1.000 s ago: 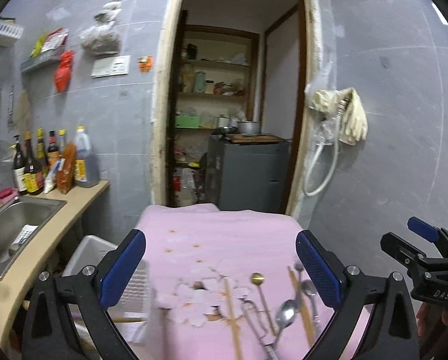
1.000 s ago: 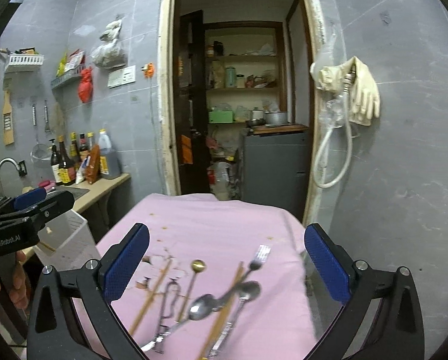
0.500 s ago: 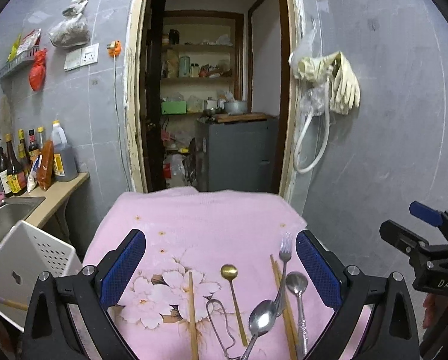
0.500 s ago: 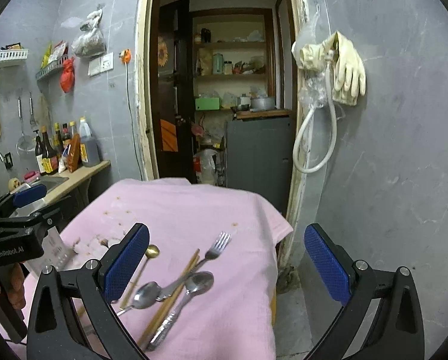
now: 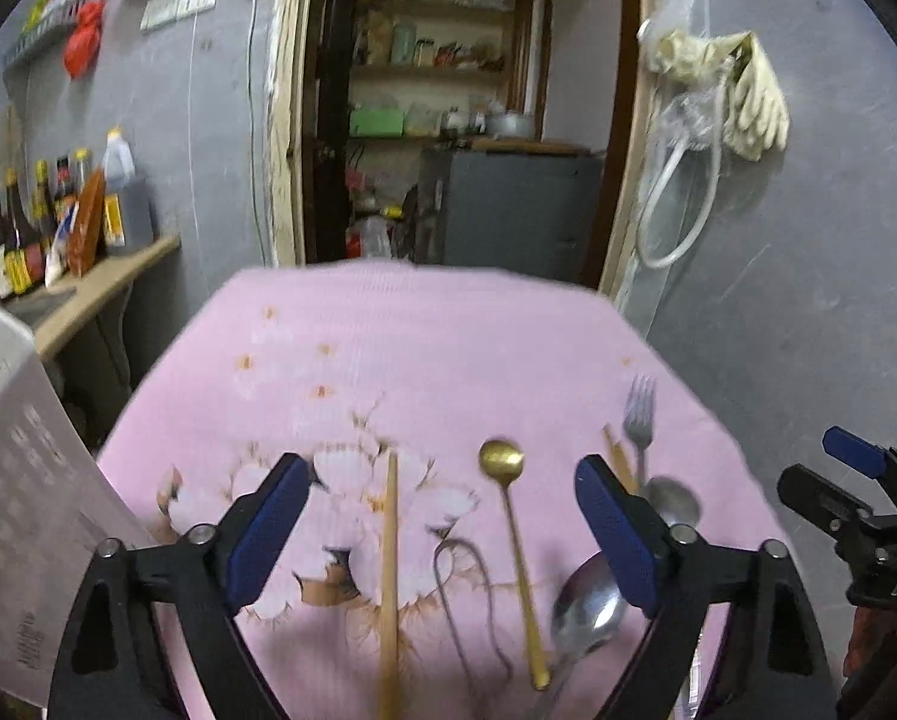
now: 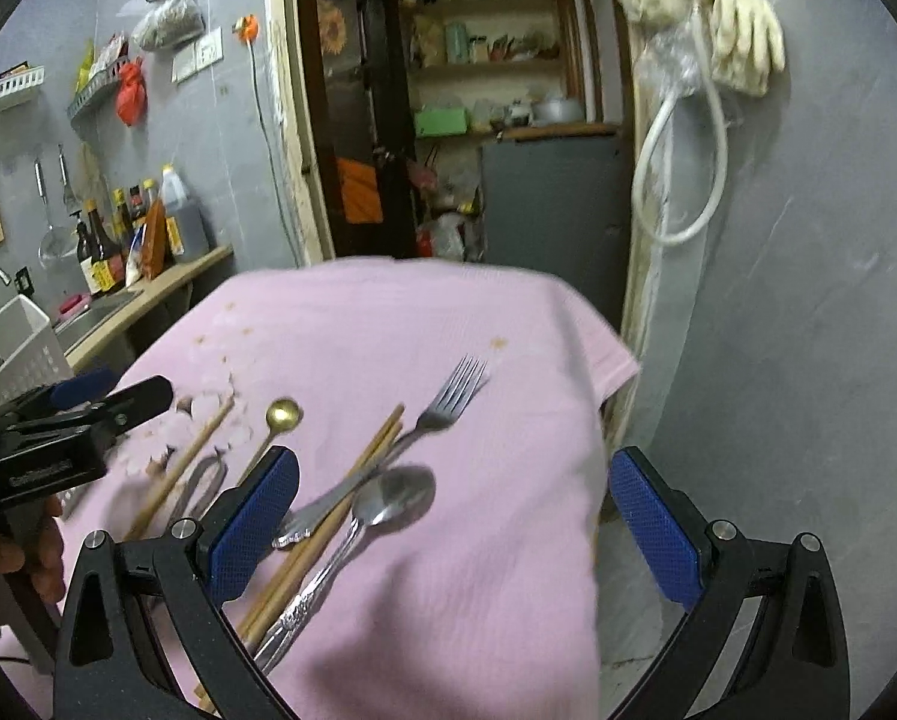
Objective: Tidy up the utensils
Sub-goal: 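Move the left tool back to the chopsticks while the right tool approaches the silverware, then grasp a second wooden chopstick with the left tool while the right tool grasps a silver knife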
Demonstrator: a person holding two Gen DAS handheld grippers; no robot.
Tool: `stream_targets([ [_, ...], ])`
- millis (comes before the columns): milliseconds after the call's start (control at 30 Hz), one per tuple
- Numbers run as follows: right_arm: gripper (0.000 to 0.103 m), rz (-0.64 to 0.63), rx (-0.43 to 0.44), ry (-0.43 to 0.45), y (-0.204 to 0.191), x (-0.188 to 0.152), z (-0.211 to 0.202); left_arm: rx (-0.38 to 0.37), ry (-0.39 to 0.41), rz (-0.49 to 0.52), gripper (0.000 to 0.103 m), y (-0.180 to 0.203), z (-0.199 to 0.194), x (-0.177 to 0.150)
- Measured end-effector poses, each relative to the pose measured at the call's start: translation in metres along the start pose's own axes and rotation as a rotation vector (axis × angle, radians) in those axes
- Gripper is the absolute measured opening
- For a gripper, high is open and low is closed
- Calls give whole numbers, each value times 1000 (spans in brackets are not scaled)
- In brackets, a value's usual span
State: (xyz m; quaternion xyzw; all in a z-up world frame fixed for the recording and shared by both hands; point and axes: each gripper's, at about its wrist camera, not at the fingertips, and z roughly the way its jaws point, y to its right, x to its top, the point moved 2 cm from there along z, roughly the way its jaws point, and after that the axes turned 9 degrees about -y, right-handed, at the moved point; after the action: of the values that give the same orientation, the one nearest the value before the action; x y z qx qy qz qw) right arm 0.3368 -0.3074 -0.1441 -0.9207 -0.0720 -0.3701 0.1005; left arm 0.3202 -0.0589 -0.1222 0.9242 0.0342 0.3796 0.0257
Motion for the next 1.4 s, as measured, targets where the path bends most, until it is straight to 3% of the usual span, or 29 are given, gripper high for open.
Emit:
stream_targets([
  [167,101,-14,52,-50,-5,-8,19,-10,-82,-38,69,-11,23,-10],
  [267,100,-20,89,-77,-8,-11,28,-39,-132,-67,50,-17,33,-9],
  [433,76,-24,139,-144,-9,-13,43,-61,-225,-101,32,-22,52,-13],
  [667,51,-62,176,-225,-19,-15,60,-70,-248,-102,31,-23,53,-14],
  [733,39,-55,194,-243,-20,-16,62,-62,-263,-93,31,-22,52,-15],
  [833,30,-37,218,-270,-21,-18,66,-40,-281,-65,31,-19,51,-14],
  [1000,28,-11,263,-323,-23,-24,72,-30,-305,-63,30,-20,52,-12],
  [1233,28,46,305,-321,-26,-20,84,-4,-314,-45,10,-24,59,-5],
  [1400,28,144,360,-311,-16,-21,89,-25,-329,-35,9,-25,59,-3],
])
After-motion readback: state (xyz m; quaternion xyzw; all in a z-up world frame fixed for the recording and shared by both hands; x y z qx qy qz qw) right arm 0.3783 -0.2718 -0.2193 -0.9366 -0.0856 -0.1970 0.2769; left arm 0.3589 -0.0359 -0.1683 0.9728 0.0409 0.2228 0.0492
